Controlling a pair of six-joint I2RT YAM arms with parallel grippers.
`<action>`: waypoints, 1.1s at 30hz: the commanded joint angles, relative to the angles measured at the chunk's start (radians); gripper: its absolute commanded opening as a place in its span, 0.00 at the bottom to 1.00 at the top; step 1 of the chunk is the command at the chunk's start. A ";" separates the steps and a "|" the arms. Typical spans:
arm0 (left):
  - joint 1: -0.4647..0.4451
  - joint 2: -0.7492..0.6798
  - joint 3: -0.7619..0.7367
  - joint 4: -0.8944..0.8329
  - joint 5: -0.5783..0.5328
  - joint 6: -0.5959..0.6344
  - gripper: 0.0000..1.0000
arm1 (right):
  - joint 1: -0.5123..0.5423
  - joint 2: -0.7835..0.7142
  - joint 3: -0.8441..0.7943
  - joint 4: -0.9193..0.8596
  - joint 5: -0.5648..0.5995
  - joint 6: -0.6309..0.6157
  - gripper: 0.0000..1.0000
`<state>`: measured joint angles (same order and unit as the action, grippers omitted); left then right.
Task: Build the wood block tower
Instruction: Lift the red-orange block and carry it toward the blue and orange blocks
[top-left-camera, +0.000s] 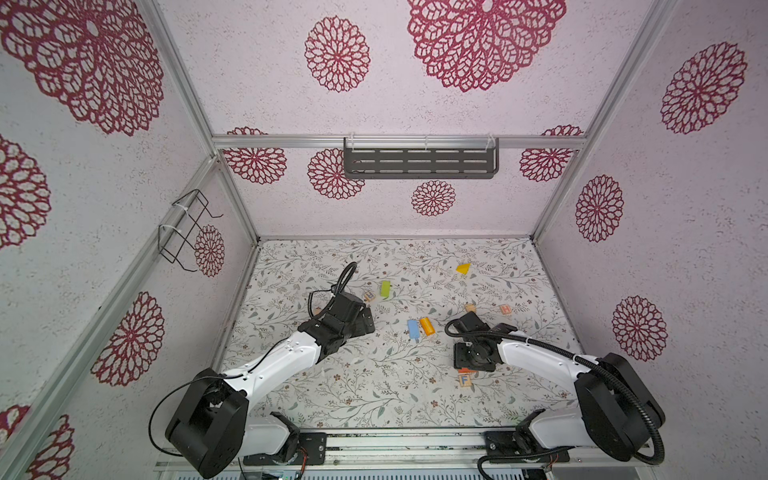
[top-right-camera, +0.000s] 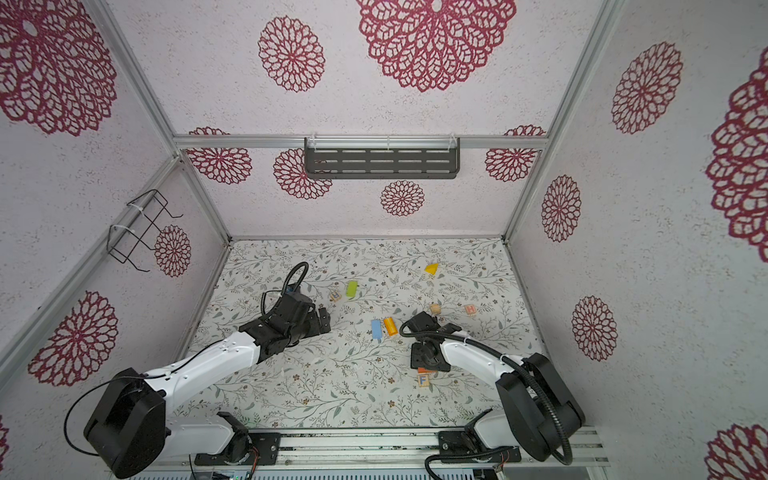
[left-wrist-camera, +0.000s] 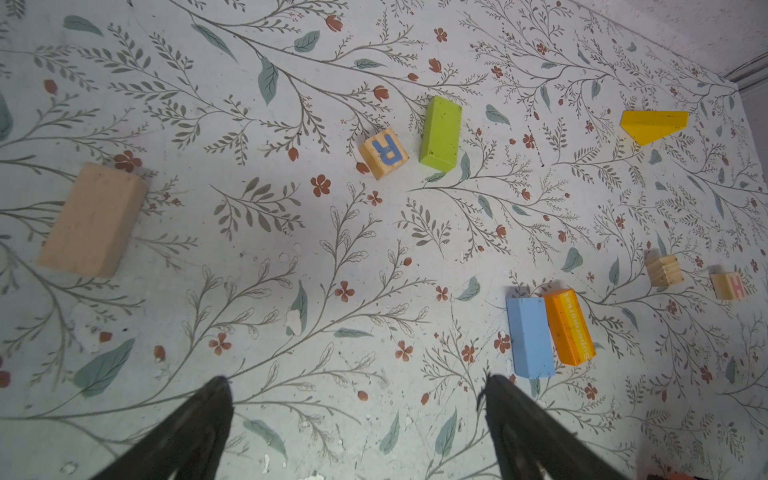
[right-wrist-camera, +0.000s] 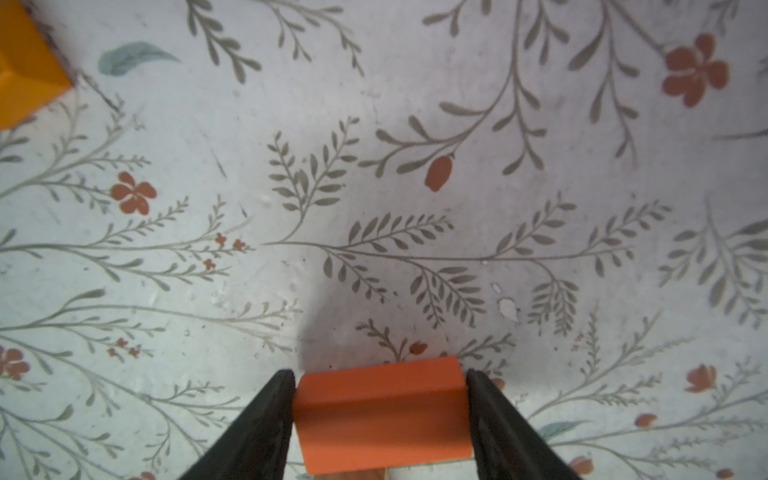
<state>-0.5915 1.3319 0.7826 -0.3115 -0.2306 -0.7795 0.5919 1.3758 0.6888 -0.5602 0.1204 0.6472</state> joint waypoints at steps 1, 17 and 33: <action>-0.007 -0.031 -0.015 0.003 -0.021 -0.015 0.97 | 0.003 -0.027 0.008 -0.053 0.011 0.000 0.71; -0.007 -0.040 -0.023 -0.003 -0.030 -0.022 0.97 | 0.032 -0.007 -0.013 -0.060 0.019 -0.004 0.74; -0.007 -0.026 -0.018 -0.006 -0.030 -0.013 0.97 | 0.034 -0.027 0.034 -0.110 0.048 -0.008 0.56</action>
<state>-0.5934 1.3128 0.7692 -0.3145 -0.2455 -0.7868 0.6209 1.3720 0.6823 -0.6086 0.1356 0.6464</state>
